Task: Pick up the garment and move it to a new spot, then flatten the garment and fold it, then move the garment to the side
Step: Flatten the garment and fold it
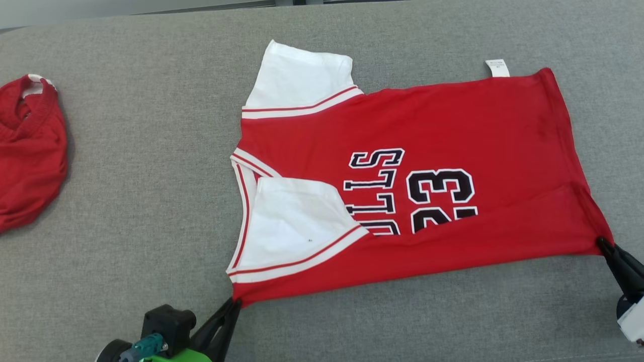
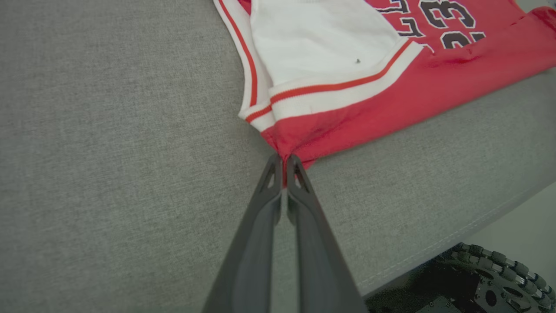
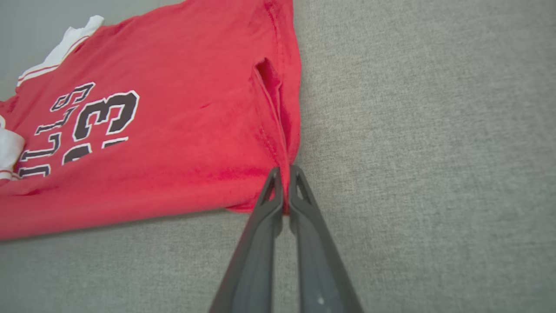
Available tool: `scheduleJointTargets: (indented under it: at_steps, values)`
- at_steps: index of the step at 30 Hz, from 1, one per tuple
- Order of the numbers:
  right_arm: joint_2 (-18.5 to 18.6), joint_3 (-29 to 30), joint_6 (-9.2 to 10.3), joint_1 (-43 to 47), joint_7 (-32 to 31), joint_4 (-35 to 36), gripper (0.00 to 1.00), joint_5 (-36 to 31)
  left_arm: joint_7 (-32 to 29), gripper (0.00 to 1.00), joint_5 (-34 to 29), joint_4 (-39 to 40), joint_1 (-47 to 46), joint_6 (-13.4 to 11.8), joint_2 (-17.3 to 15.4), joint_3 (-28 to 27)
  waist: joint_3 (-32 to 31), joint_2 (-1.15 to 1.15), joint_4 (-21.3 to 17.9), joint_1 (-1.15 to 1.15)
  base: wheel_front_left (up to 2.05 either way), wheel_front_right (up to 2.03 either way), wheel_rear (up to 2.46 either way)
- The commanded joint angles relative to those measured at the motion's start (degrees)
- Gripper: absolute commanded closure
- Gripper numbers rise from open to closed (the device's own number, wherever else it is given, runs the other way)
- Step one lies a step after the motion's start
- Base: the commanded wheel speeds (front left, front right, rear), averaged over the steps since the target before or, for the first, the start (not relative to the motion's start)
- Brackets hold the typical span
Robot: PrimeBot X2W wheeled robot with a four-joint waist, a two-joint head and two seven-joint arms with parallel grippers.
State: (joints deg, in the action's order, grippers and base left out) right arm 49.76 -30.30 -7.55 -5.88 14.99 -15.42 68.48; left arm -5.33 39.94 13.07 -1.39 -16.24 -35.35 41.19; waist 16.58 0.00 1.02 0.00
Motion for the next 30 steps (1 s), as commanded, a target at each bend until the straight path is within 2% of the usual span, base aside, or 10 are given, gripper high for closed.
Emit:
scheduleJointTargets:
  at_steps: [1,13,16,17,18,19,20,21,22,30]
  values:
    - [0.65,0.52,0.12,1.6,0.24,0.55,1.0,0.41,-0.5,1.0,0.61,0.53,1.31,-0.34,-0.65,0.3,-0.1,0.0,0.03,0.0,0.0,0.0,0.0]
    - [1.28,4.87,0.12,8.21,0.09,5.39,1.0,-1.12,-1.63,1.0,-0.42,3.15,3.47,-2.41,-1.49,1.36,0.47,0.0,-0.43,0.0,0.0,0.0,0.0]
    - [0.71,4.61,0.12,7.78,-0.4,5.14,0.57,-2.26,-1.93,1.0,-2.09,2.0,1.7,-2.76,-0.7,2.3,0.52,0.0,-0.47,0.0,0.0,0.0,0.0]
    - [0.59,4.6,0.12,7.73,-0.5,5.07,0.51,-2.44,-1.89,1.0,-2.31,1.7,1.42,-2.86,-0.37,2.45,0.53,0.0,-0.46,0.0,0.0,0.0,0.0]
    - [0.5,4.7,0.12,7.78,-0.65,4.96,0.01,-2.61,-1.78,0.96,-2.5,1.42,1.21,-2.92,-0.09,2.54,0.56,0.0,-0.45,0.0,0.0,0.0,0.0]
    - [0.56,4.82,0.12,7.92,-0.76,4.88,0.0,-2.79,-1.73,0.89,-2.56,1.18,1.09,-2.94,0.09,2.61,0.57,0.0,-0.45,0.0,0.0,0.0,0.0]
    - [0.72,5.03,0.12,8.13,-0.8,4.84,0.0,-2.9,-1.75,0.66,-2.54,0.85,1.02,-3.05,0.36,2.67,0.55,0.0,-0.44,0.0,0.0,0.0,0.0]
    - [0.88,5.25,0.12,8.28,-0.9,4.87,0.0,-3.07,-1.79,0.54,-2.4,0.71,1.01,-3.03,0.57,2.69,0.53,0.0,-0.45,0.0,0.0,0.0,0.0]
    - [1.06,5.64,0.12,8.52,-0.9,4.81,0.0,-3.41,-1.78,0.0,-2.27,0.58,1.03,-3.11,0.71,2.72,0.5,0.0,-0.48,0.0,0.0,0.0,0.0]
    - [0.45,11.75,0.11,9.14,-0.09,7.22,0.0,-8.25,-1.08,0.0,-3.72,3.96,0.26,-5.55,-1.04,0.94,-0.09,0.0,-0.93,0.0,0.0,0.0,0.0]
